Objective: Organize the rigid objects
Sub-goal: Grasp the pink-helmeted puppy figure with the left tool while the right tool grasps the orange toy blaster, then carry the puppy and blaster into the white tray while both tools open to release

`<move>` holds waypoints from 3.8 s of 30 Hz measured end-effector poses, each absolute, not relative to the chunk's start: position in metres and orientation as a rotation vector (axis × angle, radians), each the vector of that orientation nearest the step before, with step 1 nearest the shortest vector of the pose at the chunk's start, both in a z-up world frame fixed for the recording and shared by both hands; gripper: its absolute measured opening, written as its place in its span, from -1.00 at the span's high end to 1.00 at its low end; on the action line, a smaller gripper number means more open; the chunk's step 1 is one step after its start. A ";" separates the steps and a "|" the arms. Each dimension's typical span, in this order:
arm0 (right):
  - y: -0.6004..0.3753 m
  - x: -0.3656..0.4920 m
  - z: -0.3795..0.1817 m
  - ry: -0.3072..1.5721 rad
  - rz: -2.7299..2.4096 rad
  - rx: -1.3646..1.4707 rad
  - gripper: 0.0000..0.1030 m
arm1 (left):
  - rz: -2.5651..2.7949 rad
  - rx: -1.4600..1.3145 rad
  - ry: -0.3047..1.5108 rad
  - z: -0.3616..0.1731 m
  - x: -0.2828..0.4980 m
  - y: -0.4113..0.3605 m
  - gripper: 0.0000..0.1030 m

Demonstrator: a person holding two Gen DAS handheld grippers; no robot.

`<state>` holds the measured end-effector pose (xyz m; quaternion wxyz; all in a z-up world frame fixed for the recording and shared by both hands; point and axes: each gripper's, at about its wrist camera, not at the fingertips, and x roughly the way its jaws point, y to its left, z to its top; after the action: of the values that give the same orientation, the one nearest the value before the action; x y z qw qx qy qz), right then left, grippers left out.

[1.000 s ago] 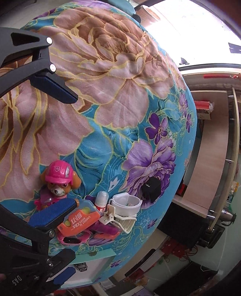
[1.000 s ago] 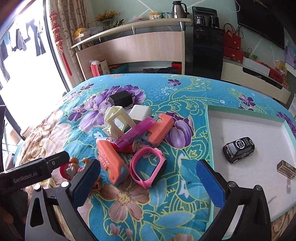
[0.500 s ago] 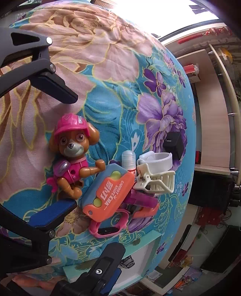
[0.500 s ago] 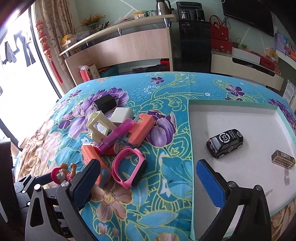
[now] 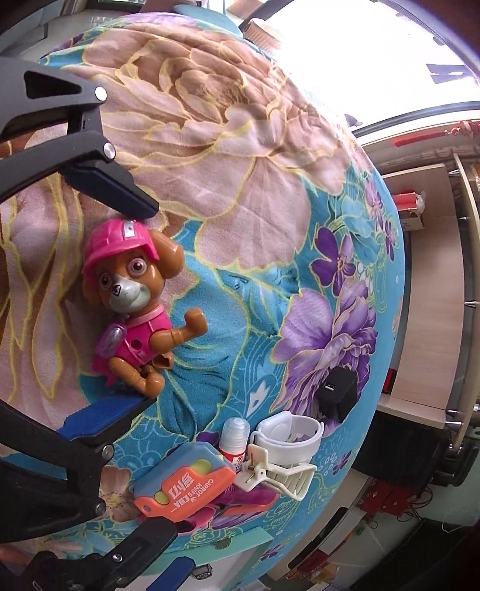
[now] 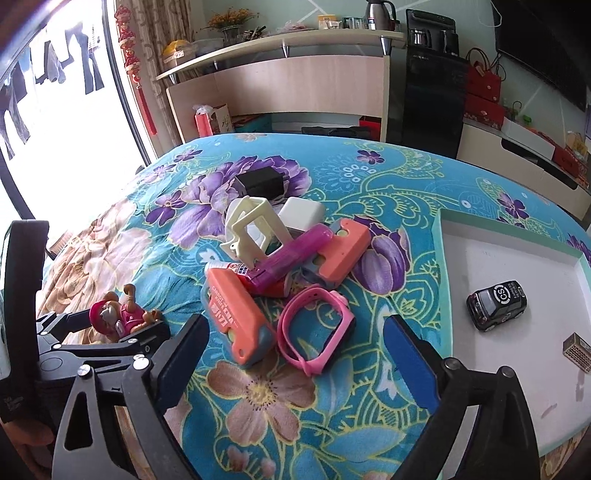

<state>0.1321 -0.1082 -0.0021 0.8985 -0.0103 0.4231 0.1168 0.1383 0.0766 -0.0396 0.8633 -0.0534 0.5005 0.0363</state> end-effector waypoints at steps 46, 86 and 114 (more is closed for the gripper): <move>-0.057 0.122 0.000 0.802 0.360 -0.126 0.09 | 0.104 -0.175 0.976 -0.016 0.133 0.096 -0.62; -0.318 0.113 0.026 0.721 -0.316 0.224 0.09 | -0.294 0.261 0.873 0.046 0.142 -0.160 -0.62; -0.342 0.109 0.020 0.754 -0.378 0.246 0.08 | -0.384 0.304 0.949 0.001 0.143 -0.224 -0.64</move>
<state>0.1086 -0.3416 0.0204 0.9050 0.1190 0.3649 -0.1832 0.1427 -0.2236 0.0013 0.8608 0.1450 0.4522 -0.1829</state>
